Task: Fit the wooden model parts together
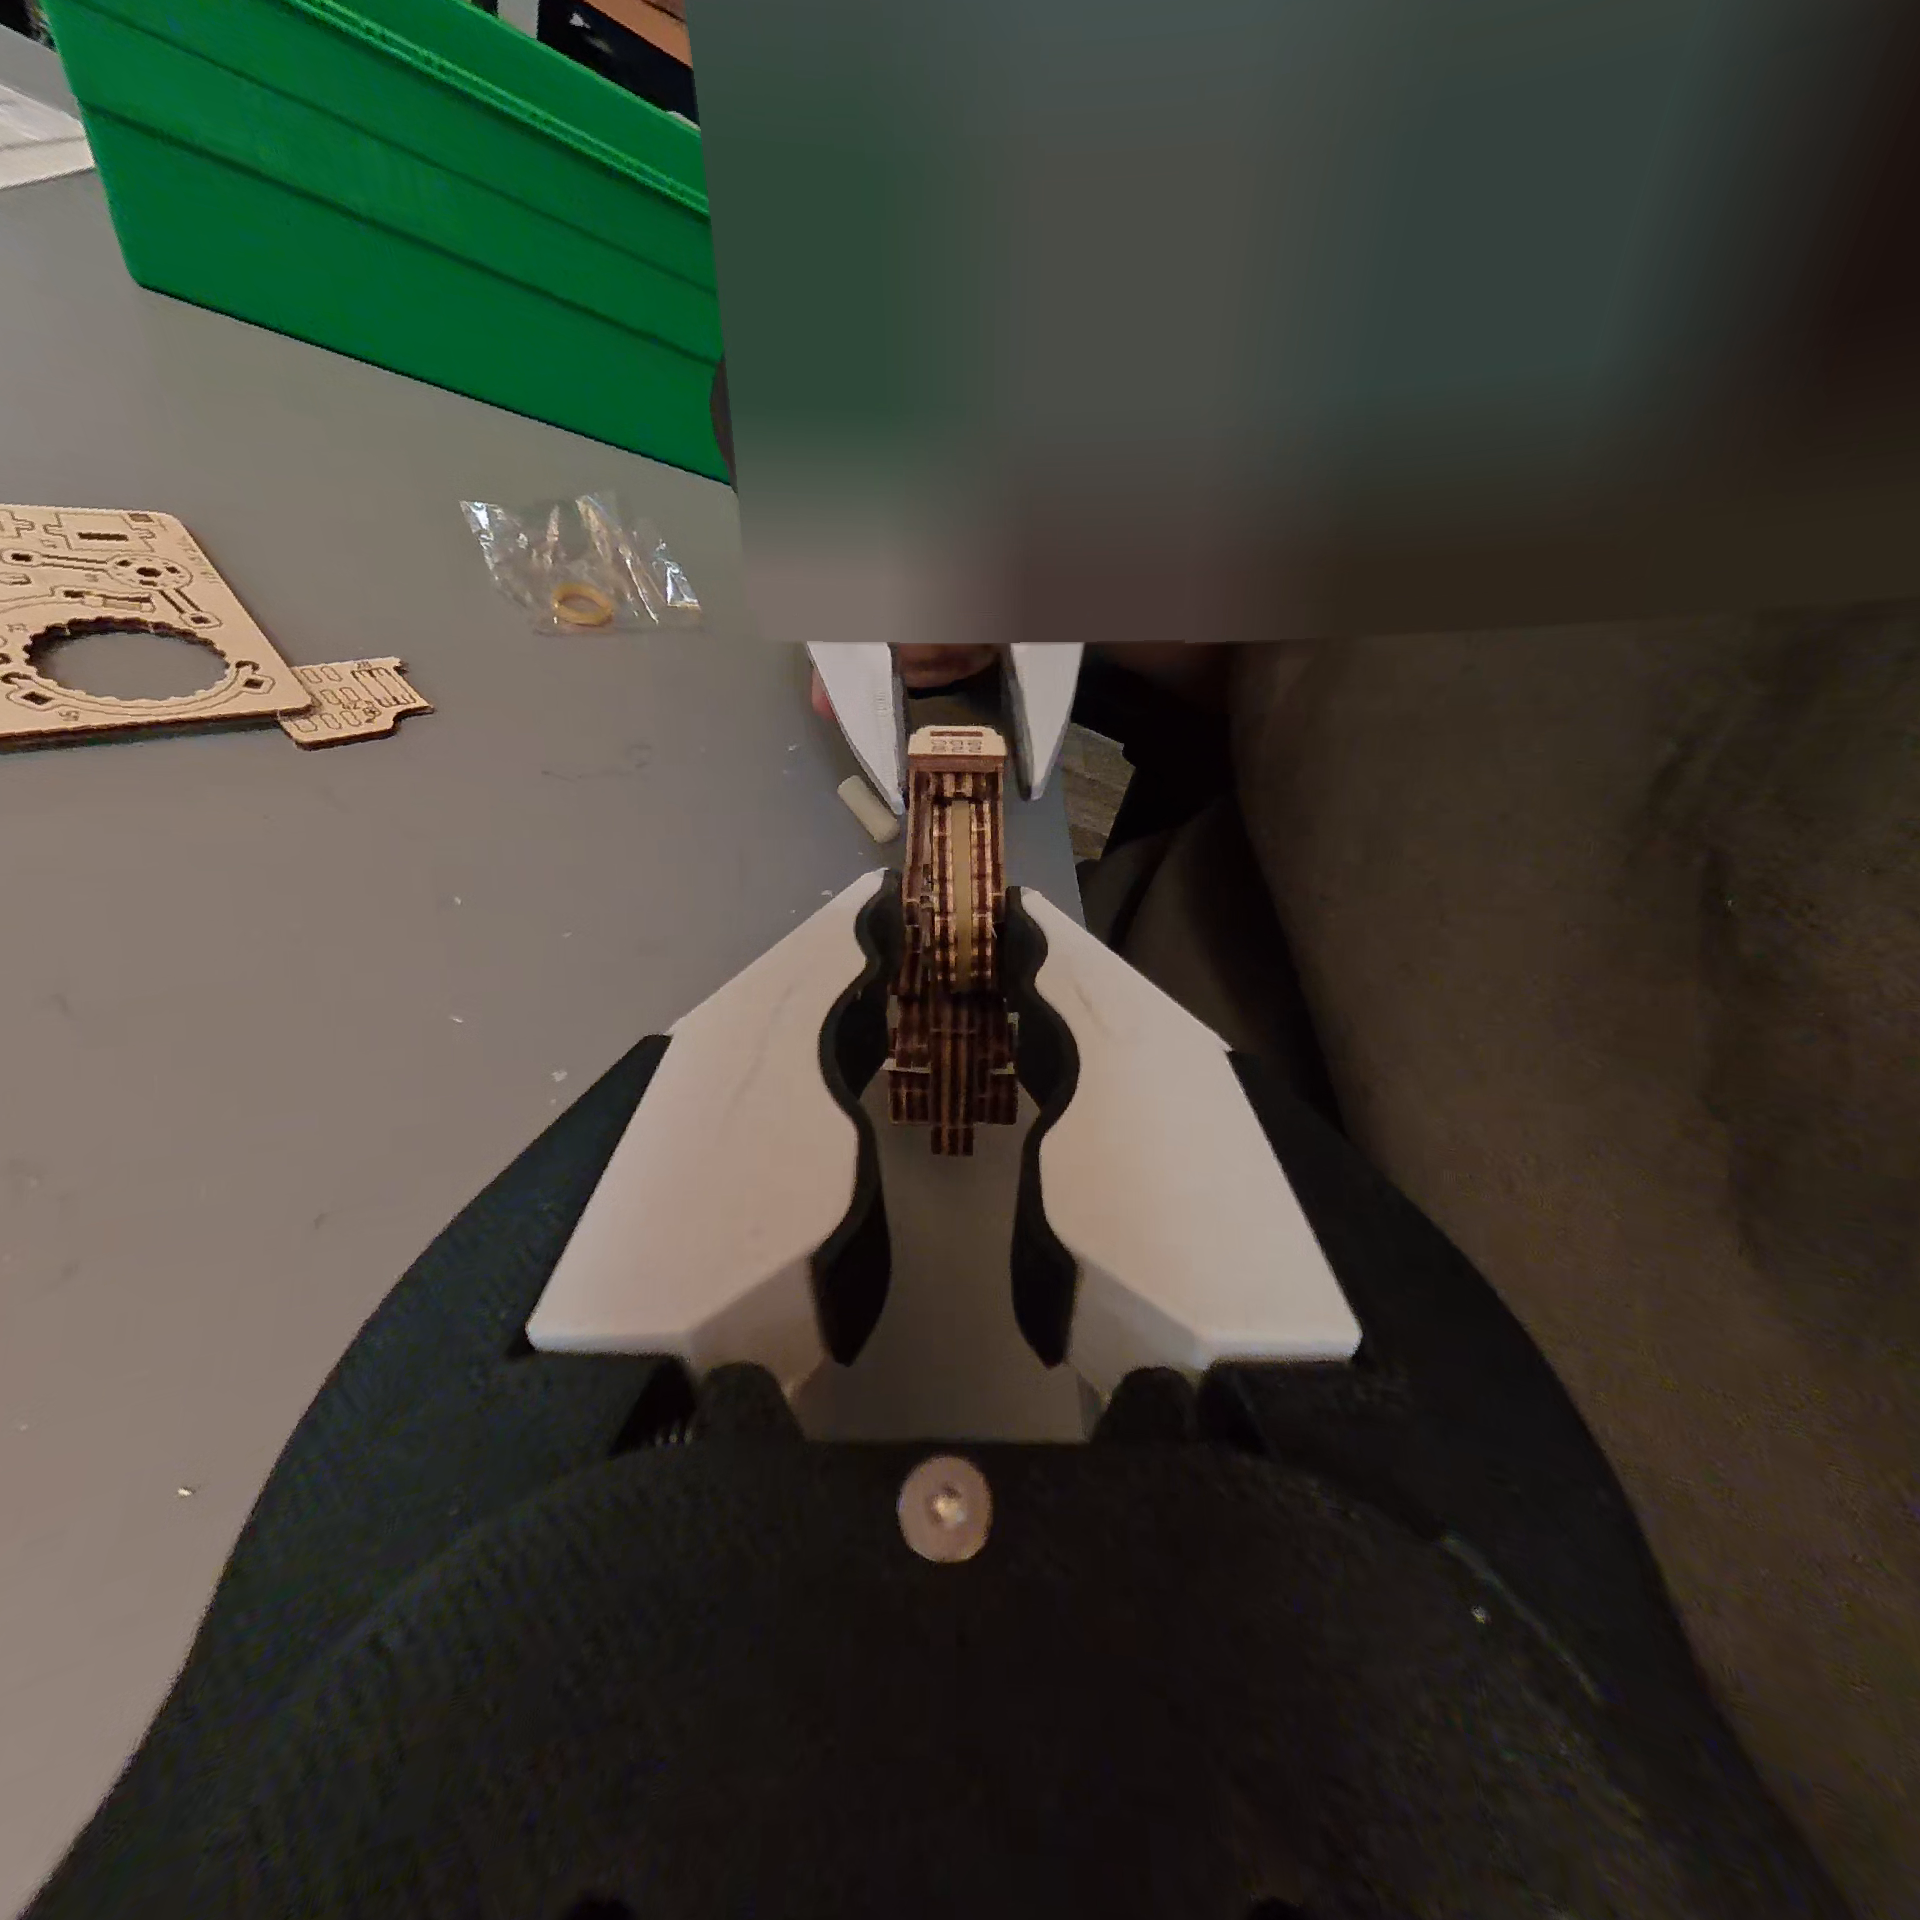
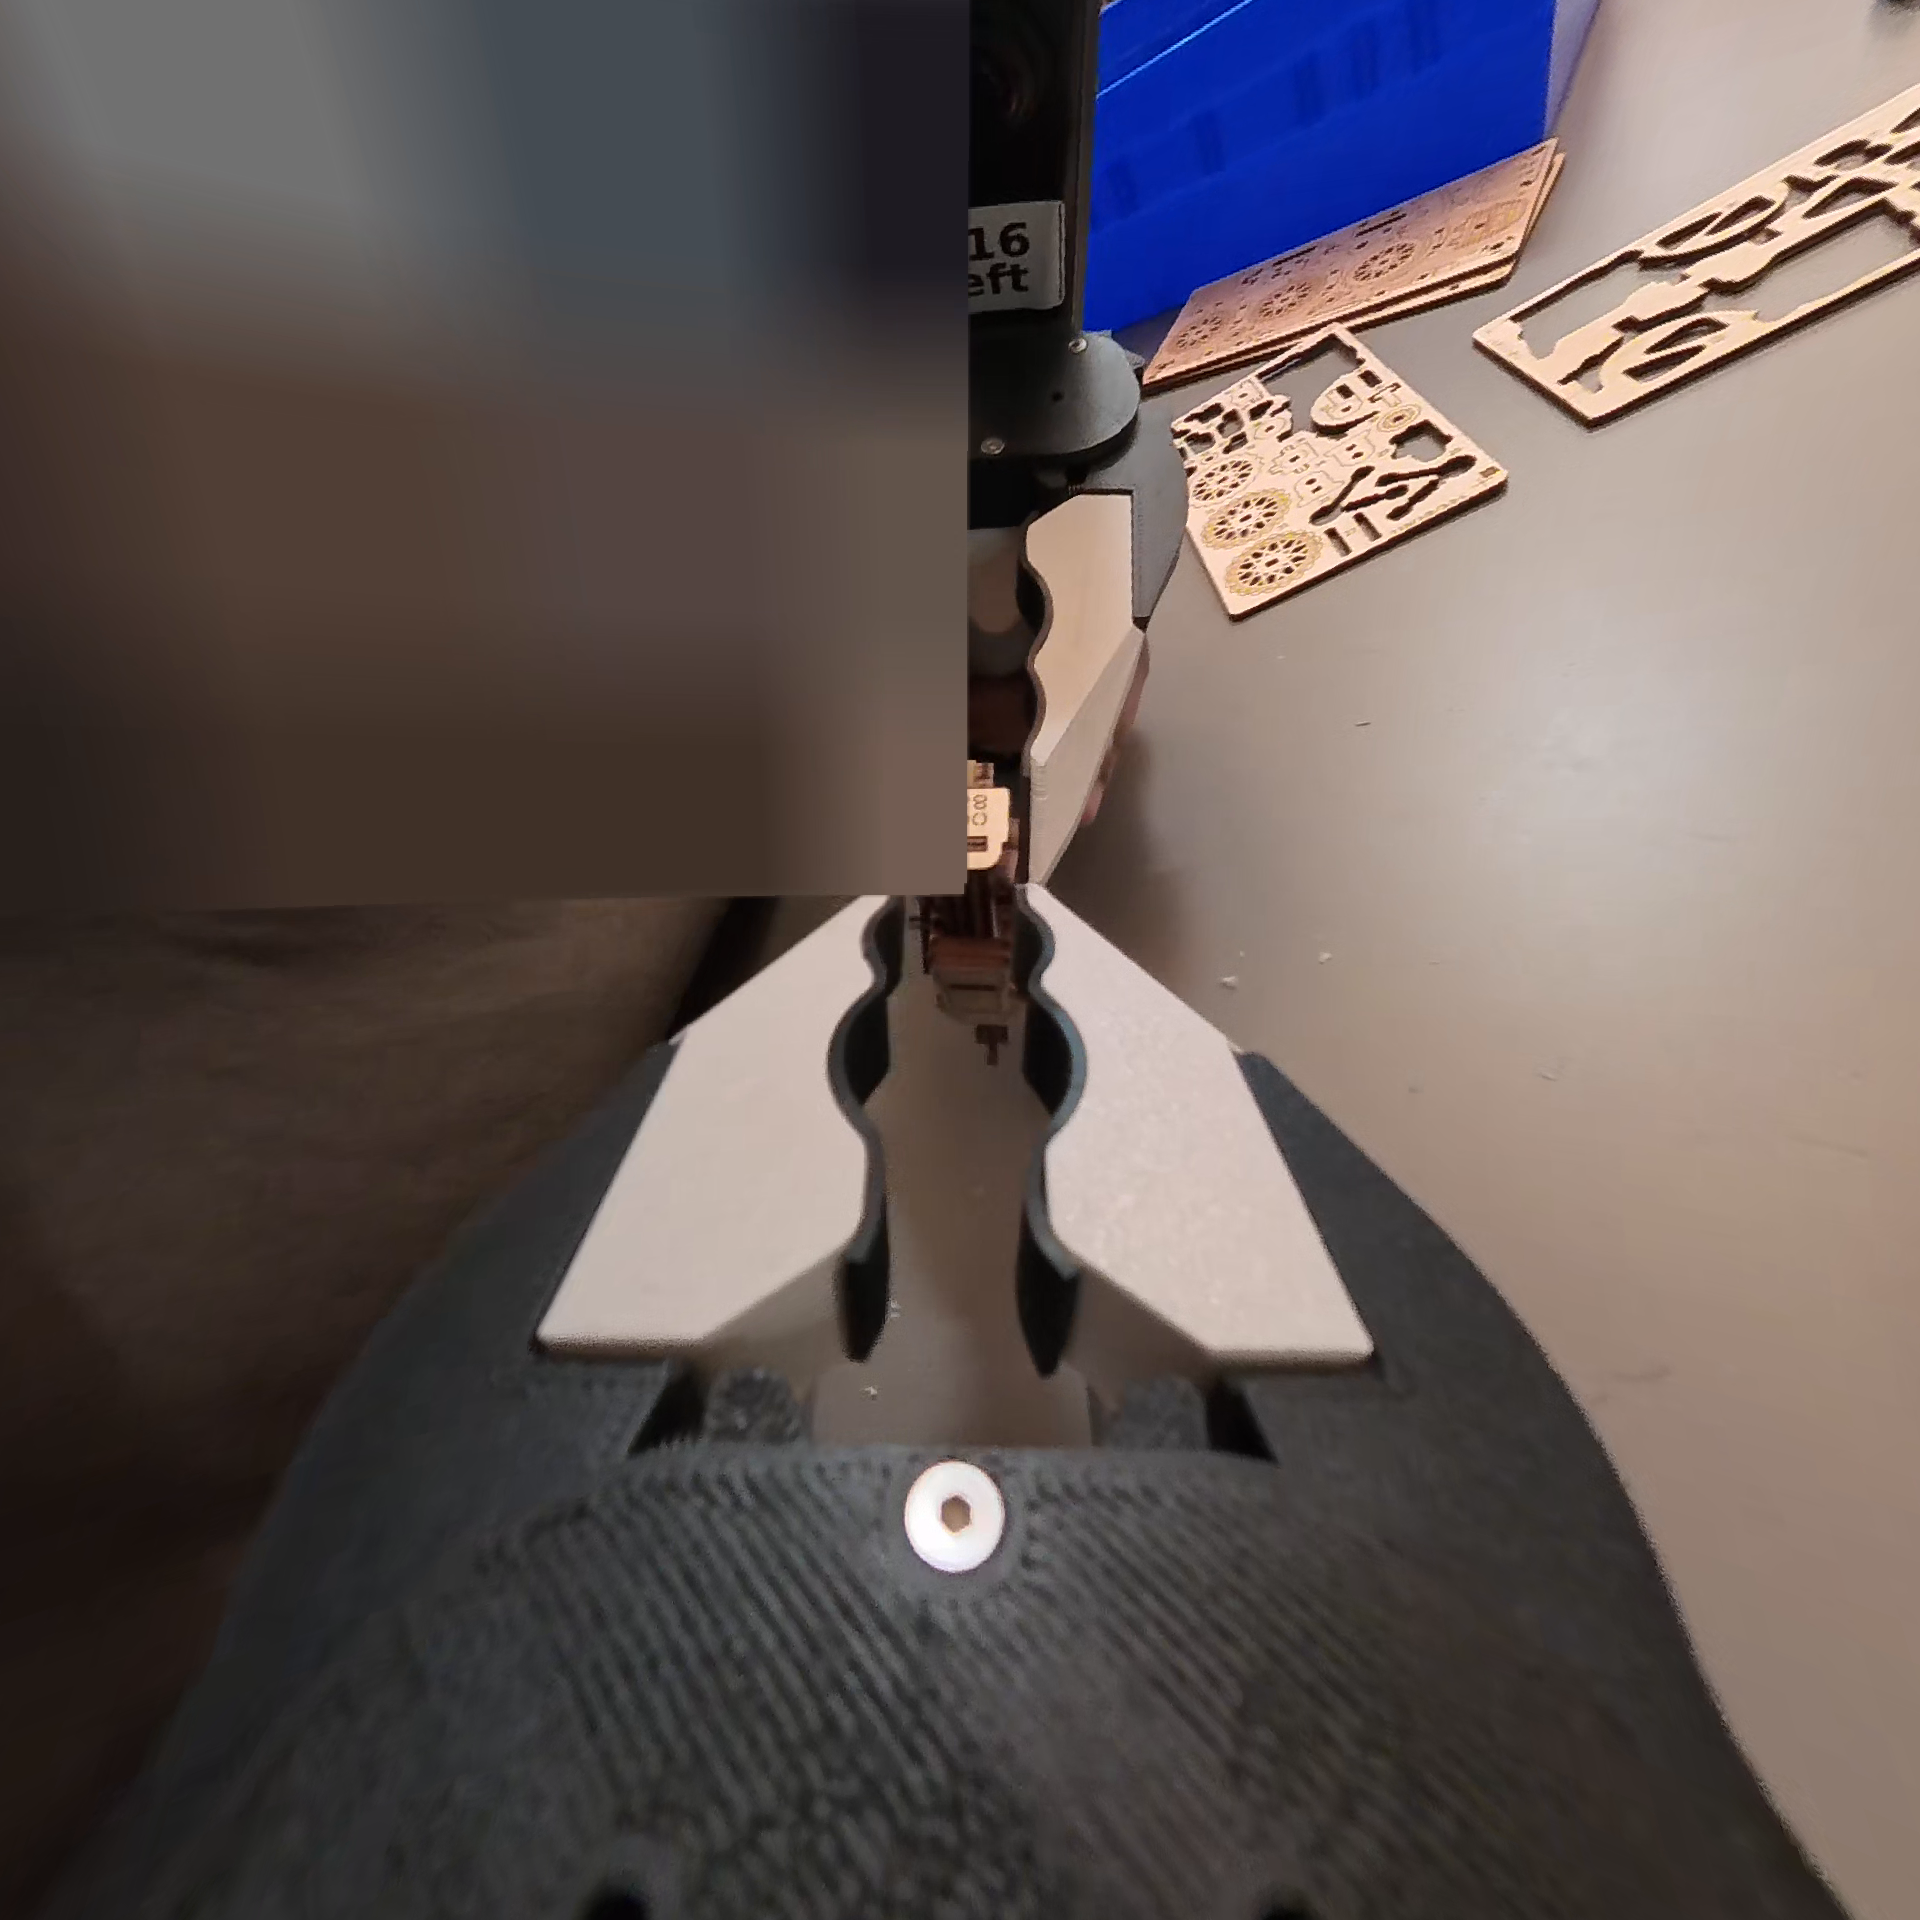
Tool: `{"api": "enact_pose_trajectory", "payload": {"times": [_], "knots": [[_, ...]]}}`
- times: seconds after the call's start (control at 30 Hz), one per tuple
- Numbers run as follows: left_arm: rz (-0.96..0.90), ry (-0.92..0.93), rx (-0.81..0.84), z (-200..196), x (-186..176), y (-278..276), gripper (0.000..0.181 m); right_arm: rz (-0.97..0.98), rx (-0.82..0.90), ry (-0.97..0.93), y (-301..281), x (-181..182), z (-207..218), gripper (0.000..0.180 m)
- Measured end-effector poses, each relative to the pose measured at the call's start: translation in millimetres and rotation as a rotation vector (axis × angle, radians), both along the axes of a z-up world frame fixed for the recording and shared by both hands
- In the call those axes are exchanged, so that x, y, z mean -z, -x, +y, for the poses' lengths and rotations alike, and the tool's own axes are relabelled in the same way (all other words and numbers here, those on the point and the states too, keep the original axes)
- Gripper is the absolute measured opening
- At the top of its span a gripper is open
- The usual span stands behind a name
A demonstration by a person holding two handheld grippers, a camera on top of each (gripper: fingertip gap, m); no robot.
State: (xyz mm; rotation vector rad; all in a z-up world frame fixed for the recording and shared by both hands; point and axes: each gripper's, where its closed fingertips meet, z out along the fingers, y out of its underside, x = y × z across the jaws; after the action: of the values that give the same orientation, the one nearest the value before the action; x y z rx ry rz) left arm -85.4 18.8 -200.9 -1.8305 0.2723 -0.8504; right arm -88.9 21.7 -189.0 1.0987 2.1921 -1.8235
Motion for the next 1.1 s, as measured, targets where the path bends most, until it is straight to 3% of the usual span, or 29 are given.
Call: {"api": "enact_pose_trajectory", "payload": {"times": [1.1], "knots": [[-0.058, 0.076, 0.024, 0.0, 7.5, -5.9, 0.016, -0.095, -0.023, 0.013, -4.1, 7.1, 2.1, 0.014]]}}
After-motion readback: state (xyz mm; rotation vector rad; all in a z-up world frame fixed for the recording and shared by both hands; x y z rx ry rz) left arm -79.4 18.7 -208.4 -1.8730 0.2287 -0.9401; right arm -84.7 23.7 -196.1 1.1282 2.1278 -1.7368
